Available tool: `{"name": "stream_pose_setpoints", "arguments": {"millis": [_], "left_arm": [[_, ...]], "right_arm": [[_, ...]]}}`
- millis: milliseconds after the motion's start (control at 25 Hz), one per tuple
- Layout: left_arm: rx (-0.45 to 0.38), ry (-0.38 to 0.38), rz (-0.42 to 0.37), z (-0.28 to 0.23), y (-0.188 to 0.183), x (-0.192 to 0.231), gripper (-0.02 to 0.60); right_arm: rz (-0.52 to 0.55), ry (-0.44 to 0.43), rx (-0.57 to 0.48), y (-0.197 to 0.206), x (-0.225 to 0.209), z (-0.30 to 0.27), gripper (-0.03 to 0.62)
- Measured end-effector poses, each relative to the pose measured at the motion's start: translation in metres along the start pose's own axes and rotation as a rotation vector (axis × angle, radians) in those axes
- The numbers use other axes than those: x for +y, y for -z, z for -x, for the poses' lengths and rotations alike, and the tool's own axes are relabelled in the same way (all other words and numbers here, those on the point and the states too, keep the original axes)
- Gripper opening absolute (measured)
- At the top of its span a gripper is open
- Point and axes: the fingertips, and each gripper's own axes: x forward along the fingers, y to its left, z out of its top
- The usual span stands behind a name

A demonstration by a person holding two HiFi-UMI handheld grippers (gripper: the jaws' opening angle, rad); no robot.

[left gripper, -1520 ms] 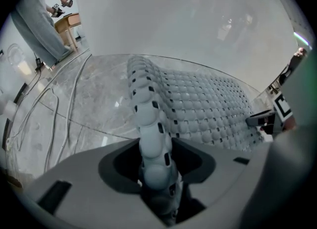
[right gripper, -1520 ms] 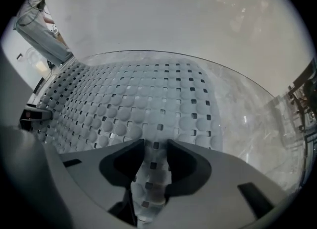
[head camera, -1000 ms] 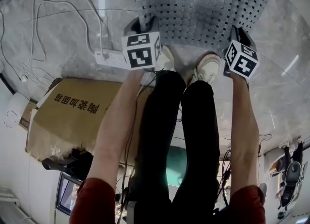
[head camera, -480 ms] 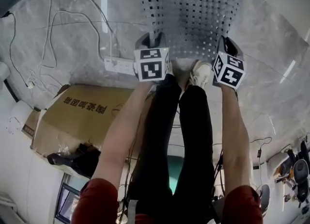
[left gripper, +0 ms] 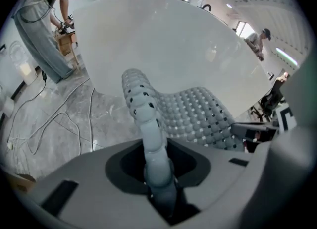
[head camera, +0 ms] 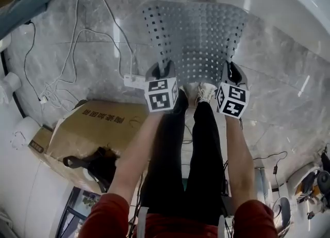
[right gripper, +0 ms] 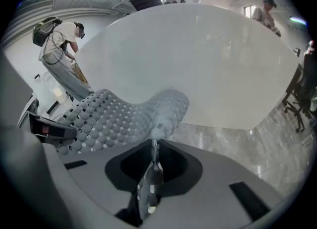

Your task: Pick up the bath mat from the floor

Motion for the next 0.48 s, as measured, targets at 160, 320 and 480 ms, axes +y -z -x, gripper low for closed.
{"name": "stream_pose_setpoints", "arguments": {"millis": [160,320,480], "left_arm": [[-0.014,0.015,0.004,0.055,-0.035,-0.020,0.104],[-0.059,0.021,-0.037,0.115,-0.073,-0.038,0.103],[-0.101,0.023,-0.057,0.174,-0.105,-0.056,0.101]], "right_arm": [[0.002,-0.014,-0.035,-0.041,0.008,0.051,0.057],[0.014,-0.027,-0.072,-0.086,0.016,0.107,0.057],[-0.008,-0.022,-0.120,-0.129,0.014,0.168,0.057]]}}
